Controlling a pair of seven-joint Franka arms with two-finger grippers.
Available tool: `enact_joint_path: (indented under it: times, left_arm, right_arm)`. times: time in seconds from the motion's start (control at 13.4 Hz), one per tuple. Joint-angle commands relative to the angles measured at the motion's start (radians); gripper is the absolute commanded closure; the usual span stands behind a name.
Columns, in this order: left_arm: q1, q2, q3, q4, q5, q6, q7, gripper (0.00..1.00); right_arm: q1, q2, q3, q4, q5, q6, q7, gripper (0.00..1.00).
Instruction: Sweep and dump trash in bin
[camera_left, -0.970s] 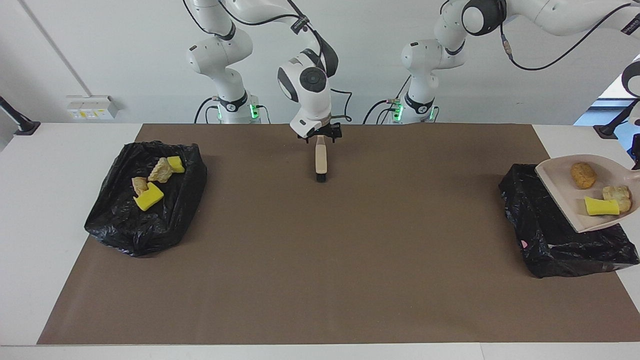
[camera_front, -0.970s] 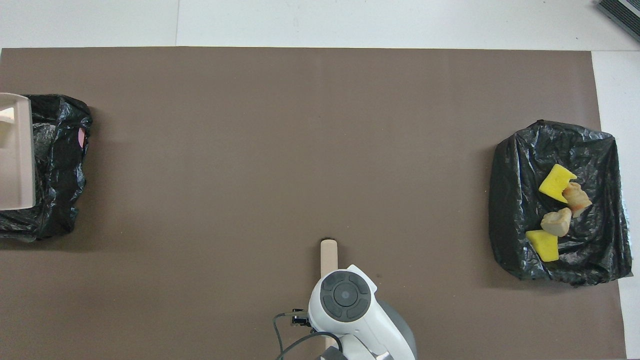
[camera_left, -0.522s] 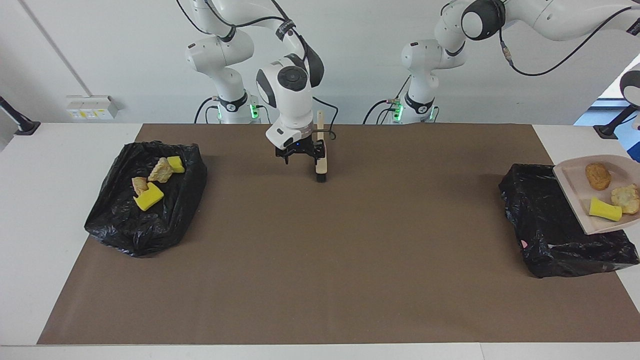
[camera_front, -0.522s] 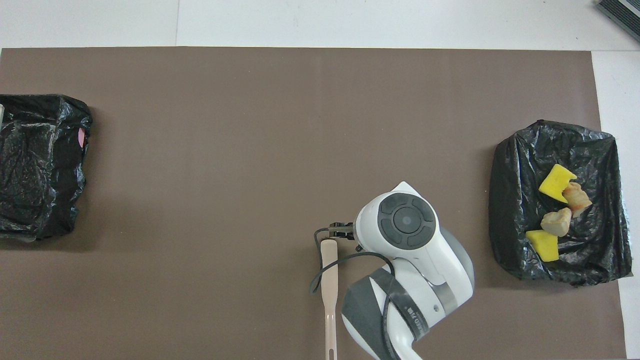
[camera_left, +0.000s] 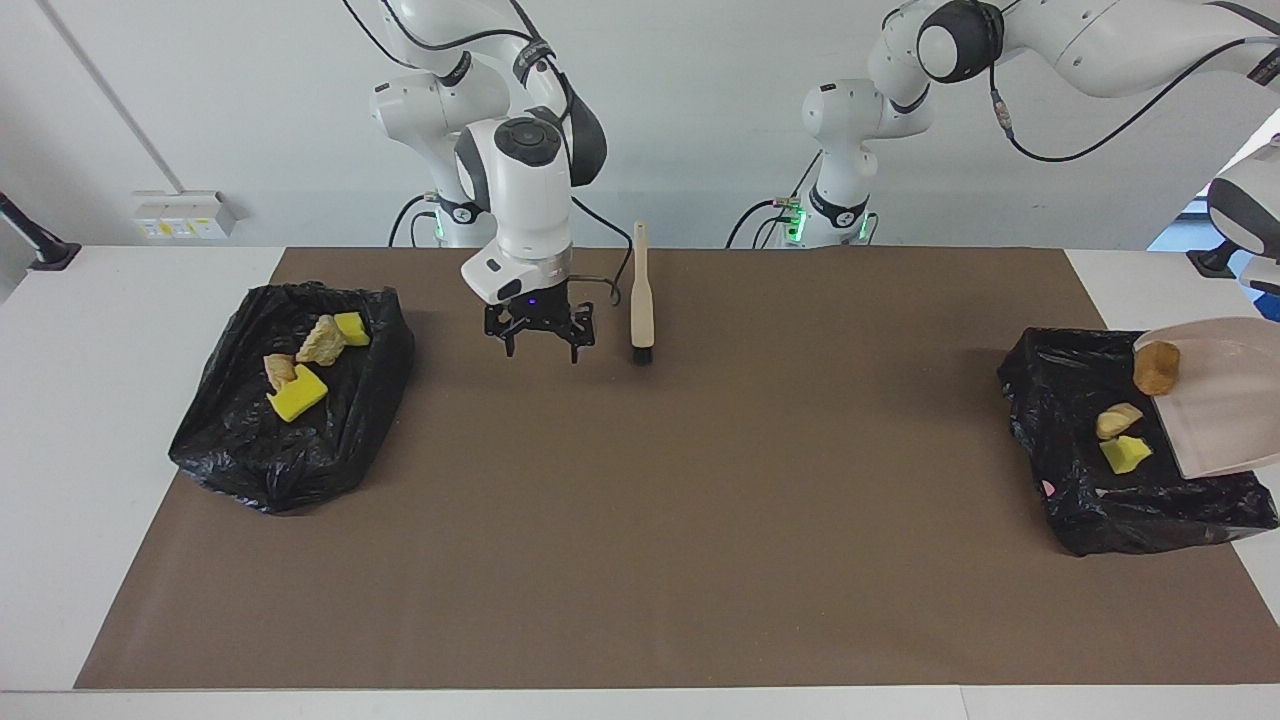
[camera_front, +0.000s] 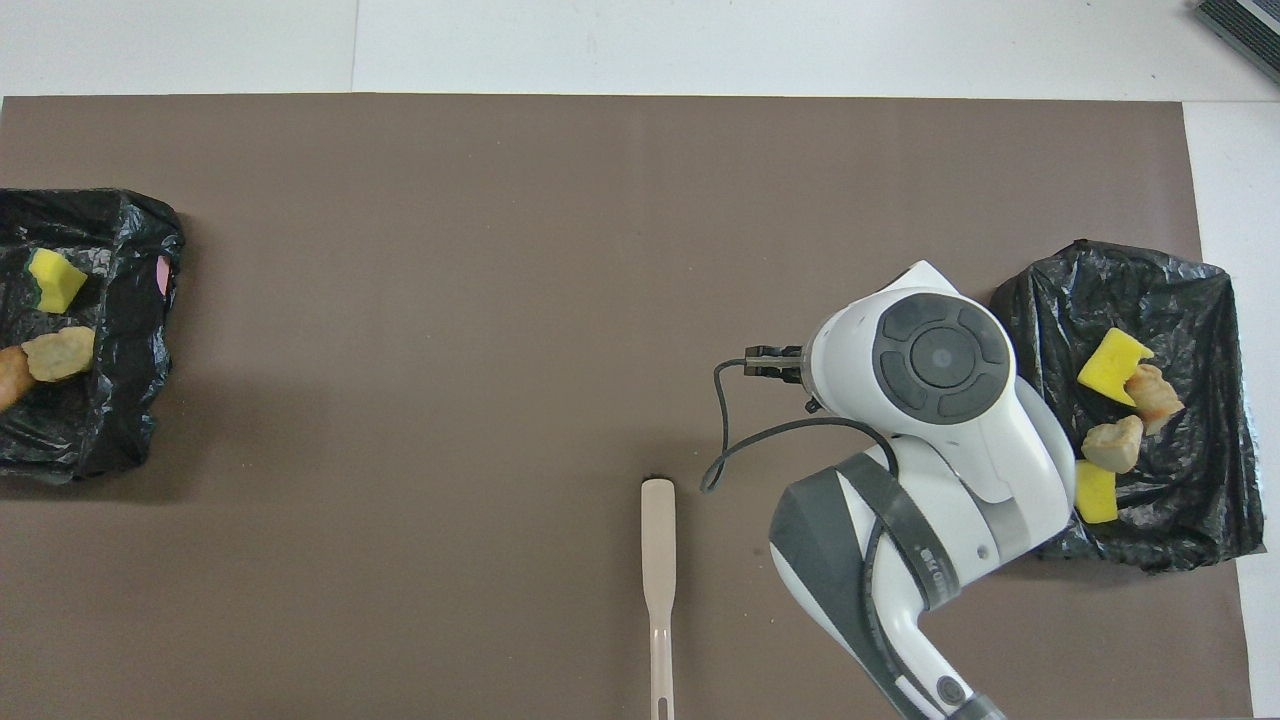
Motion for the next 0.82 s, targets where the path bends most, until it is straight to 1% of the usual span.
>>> enact_joint_path:
  times: [0.0, 0.15, 0.22, 0.37, 0.45, 0.6, 0.75]
  left_arm:
    - [-0.028, -0.036, -0.002, -0.007, 0.151, -0.058, -0.075, 1.0]
    - [-0.028, -0.047, -0.027, 0.004, 0.172, -0.125, -0.077, 1.0]
    - [-0.028, -0.047, -0.051, 0.037, 0.179, -0.163, -0.075, 1.0]
    - [-0.029, -0.046, -0.074, 0.047, 0.184, -0.21, -0.077, 1.0]
    - [-0.037, -0.046, -0.092, 0.048, 0.224, -0.23, -0.08, 1.0]
    - [-0.031, -0.052, -0.155, 0.062, 0.242, -0.279, -0.141, 1.0]
    - [-0.031, -0.058, -0.189, 0.063, 0.235, -0.308, -0.158, 1.0]
  right_arm:
    - [-0.039, -0.02, 0.011, 0.067, -0.027, -0.062, -0.016, 0.0]
    - [-0.091, -0.072, 0.011, 0.086, -0.017, -0.086, -0.021, 0.0]
    - [-0.11, -0.097, 0.011, 0.087, -0.01, -0.105, -0.036, 0.0]
    - [-0.137, -0.134, 0.008, 0.089, -0.007, -0.131, -0.045, 0.0]
    - [-0.156, -0.149, 0.008, 0.101, -0.007, -0.151, -0.047, 0.0]
    - [-0.182, -0.157, 0.005, 0.147, -0.007, -0.229, -0.055, 0.0]
    - [-0.185, -0.158, 0.0, 0.176, -0.006, -0.28, -0.059, 0.0]
